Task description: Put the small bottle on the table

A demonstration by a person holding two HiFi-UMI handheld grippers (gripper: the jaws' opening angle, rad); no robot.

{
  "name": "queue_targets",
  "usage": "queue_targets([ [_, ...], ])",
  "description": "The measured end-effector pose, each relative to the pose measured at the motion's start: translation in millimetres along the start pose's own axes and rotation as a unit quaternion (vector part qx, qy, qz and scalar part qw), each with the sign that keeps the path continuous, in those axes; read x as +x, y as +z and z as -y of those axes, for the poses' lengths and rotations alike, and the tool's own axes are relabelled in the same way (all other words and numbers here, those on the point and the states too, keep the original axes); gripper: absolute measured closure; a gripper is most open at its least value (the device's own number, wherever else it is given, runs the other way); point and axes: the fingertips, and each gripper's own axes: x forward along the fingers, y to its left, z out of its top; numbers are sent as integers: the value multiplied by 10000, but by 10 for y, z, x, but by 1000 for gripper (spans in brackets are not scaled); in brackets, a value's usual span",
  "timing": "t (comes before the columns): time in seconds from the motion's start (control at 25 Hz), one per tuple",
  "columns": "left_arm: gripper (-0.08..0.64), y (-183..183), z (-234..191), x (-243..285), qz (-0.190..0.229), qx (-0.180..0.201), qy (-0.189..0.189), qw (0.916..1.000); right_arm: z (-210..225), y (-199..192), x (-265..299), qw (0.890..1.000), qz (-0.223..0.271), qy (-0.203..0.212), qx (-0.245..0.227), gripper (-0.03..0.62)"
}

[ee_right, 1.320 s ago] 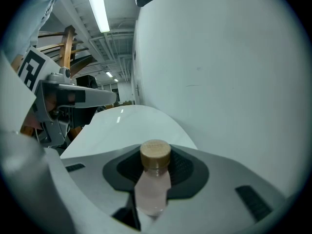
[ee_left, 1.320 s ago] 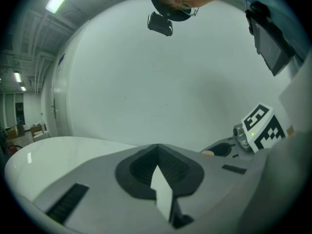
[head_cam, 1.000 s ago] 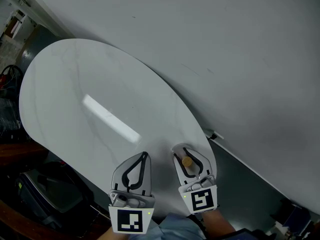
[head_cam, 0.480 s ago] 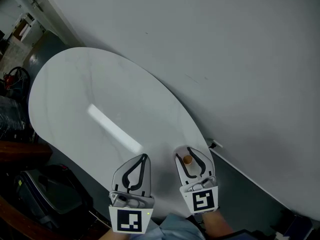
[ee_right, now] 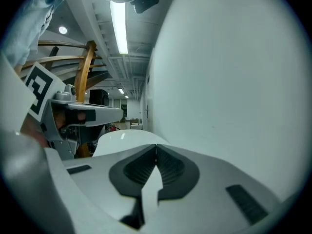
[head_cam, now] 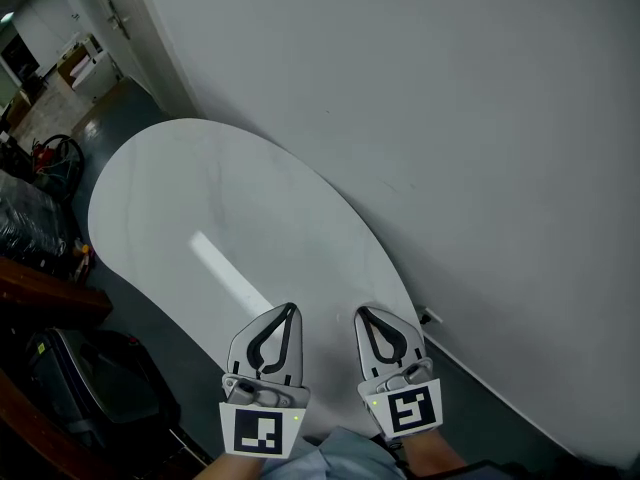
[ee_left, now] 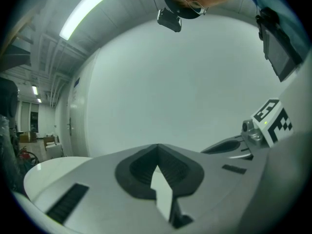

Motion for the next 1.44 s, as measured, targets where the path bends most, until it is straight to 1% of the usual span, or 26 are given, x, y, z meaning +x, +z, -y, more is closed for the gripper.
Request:
queue_targets([
  [0.16, 560, 91, -62, 18, 169, -63, 158, 9997, -53, 153, 74, 9998, 140, 111, 30, 591],
  [0.4, 560, 151, -72, 9, 242, -36, 270, 9993, -77, 257, 91, 9995, 234, 214, 39, 592],
  [0.76, 560, 129, -77, 24, 179, 10, 261, 9995, -62, 292, 123, 9992, 313, 207, 120, 592],
  [1.44, 560, 114, -21, 60, 135, 29, 135, 9998, -10, 253, 92, 9995, 282, 86, 130, 592],
])
